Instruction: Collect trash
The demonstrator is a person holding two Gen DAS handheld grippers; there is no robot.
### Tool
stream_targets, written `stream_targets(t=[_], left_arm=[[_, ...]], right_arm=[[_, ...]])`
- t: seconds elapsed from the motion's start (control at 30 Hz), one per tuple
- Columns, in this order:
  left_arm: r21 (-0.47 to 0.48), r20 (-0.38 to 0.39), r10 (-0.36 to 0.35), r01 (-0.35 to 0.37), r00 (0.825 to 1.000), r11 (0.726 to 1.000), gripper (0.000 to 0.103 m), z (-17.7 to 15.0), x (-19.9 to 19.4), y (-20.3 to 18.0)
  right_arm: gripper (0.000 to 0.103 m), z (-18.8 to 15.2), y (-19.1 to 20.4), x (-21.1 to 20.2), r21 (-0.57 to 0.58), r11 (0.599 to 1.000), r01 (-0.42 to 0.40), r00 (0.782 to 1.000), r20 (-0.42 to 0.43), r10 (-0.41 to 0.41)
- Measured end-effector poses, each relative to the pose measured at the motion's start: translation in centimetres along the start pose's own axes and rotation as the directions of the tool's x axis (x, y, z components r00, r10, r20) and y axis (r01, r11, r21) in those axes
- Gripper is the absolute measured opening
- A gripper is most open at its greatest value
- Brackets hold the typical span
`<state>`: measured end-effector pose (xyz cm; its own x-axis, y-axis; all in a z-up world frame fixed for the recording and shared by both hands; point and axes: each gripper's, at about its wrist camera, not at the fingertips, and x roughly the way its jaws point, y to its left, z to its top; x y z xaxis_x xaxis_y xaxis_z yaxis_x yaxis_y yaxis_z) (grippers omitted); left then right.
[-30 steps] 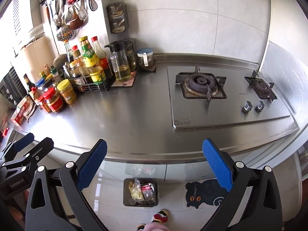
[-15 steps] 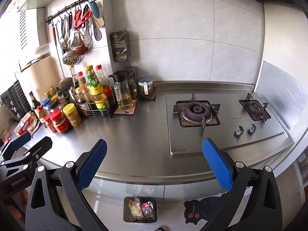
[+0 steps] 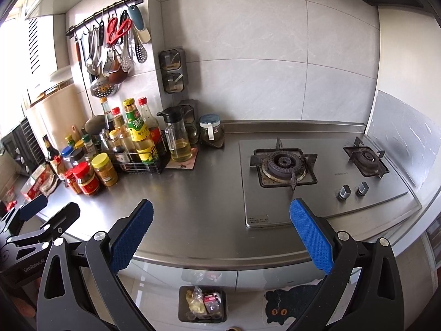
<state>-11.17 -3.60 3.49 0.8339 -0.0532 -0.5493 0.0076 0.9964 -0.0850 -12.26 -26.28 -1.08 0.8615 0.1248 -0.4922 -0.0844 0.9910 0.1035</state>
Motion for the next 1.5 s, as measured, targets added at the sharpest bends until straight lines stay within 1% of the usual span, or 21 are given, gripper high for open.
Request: stream_targets(t=[0.33,0.67,1.5], left_arm=[[0.0,0.007,0.001,-0.001,1.0,1.0,0.095,0.25,-0.03,0.05],[0.004,0.004,0.007,-0.007,1.0,1.0,0.095,0.33,0.12,-0.13],[0.01,0.006,0.015,-0.016,1.0,1.0,0.095,0.31,0.14,-0.55]], right_arm=[[0.1,0.12,-0.02,0.05,0.004,1.0,0.011,1.0,0.0,-0.011],[0.1,0.07,-0.3,0.44,0.012,1.0,0.009,1.0,-0.011,-0.009],[0.1,0.29,-0.7,0.41,0.024,1.0,0.009,1.0,-0.005,-0.009]])
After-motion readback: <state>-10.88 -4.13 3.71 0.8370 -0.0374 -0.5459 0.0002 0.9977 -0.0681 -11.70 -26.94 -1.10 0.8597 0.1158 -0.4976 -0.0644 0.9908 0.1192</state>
